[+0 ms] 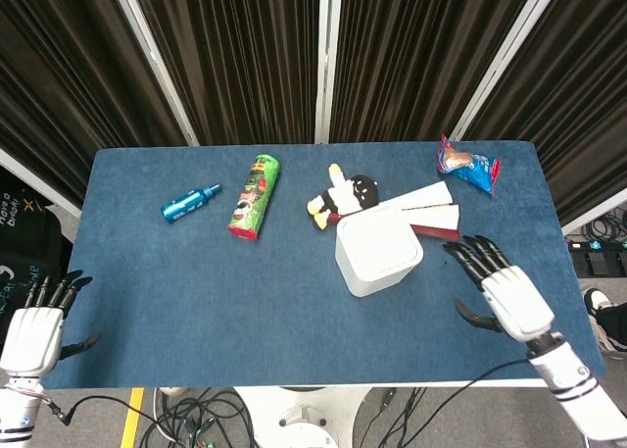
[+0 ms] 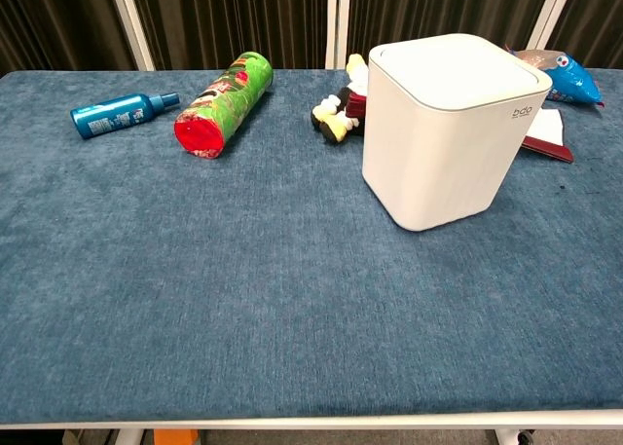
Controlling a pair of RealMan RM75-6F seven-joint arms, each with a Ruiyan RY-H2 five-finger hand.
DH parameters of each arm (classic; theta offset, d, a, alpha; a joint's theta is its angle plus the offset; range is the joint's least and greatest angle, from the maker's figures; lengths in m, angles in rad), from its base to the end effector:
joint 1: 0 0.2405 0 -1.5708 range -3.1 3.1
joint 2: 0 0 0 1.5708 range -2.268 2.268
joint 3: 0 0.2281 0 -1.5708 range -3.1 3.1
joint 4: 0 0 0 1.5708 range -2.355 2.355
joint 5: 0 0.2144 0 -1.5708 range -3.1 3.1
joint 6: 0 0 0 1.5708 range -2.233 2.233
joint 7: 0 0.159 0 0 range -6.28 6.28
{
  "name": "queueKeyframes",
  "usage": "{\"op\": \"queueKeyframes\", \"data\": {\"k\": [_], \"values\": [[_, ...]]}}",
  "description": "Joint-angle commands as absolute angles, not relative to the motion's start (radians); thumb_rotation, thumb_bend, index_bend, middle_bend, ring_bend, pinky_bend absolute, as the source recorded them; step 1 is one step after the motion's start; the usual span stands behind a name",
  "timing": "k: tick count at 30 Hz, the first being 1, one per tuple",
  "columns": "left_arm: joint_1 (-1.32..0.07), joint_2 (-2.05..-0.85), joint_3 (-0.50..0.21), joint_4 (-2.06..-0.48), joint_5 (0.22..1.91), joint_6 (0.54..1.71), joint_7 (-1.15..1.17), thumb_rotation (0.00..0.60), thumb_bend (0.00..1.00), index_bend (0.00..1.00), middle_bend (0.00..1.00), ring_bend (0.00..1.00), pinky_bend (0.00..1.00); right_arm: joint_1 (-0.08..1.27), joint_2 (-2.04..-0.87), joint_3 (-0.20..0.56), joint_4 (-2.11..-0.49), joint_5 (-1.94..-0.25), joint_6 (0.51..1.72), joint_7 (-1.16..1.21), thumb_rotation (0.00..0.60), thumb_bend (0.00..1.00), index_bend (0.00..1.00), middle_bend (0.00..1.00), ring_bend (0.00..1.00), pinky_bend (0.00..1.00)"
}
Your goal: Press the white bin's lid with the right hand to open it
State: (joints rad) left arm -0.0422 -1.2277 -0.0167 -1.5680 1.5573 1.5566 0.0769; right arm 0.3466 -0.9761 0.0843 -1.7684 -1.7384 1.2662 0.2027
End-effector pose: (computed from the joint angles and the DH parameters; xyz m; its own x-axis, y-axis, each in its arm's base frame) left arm -0.2823 0.1746 0.1167 0.4097 -0.0188 0.9120 0.9117 -0.0248 -0.4101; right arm -0.1861 -0.2482 0.1280 0.3070 -0.1522 0.9395 -0.8649 -0.4565 0.2087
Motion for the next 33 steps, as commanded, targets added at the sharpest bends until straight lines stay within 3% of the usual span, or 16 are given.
{"op": "queueKeyframes", "data": {"k": [1,8,22,25,30,33], "values": [[-0.041,-1.231,-0.015,-1.562,1.551,1.552,0.074,0.600,0.00,0.19,0.13,0.02,0.09,0.461,-0.991,0.137,-1.803,-1.687,1.124,0.163,0.600,0.29,0.15,0.15,0.00,0.00],[-0.038,-1.237,-0.015,-1.541,1.531,1.539,0.055,0.600,0.00,0.19,0.13,0.02,0.09,0.544,-1.060,0.153,-1.793,-1.602,1.006,0.103,0.600,0.28,0.20,0.19,0.00,0.00],[-0.039,-1.249,-0.013,-1.513,1.533,1.533,0.031,0.600,0.00,0.19,0.13,0.02,0.09,0.578,-1.156,0.115,-1.745,-1.485,0.932,-0.011,0.600,0.28,0.34,0.33,0.00,0.00],[-0.038,-1.250,-0.013,-1.510,1.532,1.535,0.028,0.600,0.00,0.19,0.13,0.02,0.09,0.576,-1.159,0.112,-1.748,-1.488,0.947,-0.013,0.600,0.28,0.34,0.33,0.00,0.00],[-0.035,-1.248,-0.014,-1.508,1.535,1.544,0.024,0.600,0.00,0.19,0.13,0.02,0.09,0.536,-1.146,0.135,-1.761,-1.528,1.084,0.018,0.600,0.28,0.31,0.28,0.00,0.00],[-0.035,-1.248,-0.015,-1.508,1.539,1.548,0.021,0.600,0.00,0.19,0.13,0.02,0.09,0.507,-1.131,0.151,-1.762,-1.541,1.165,0.040,0.600,0.28,0.19,0.20,0.00,0.00]]}}
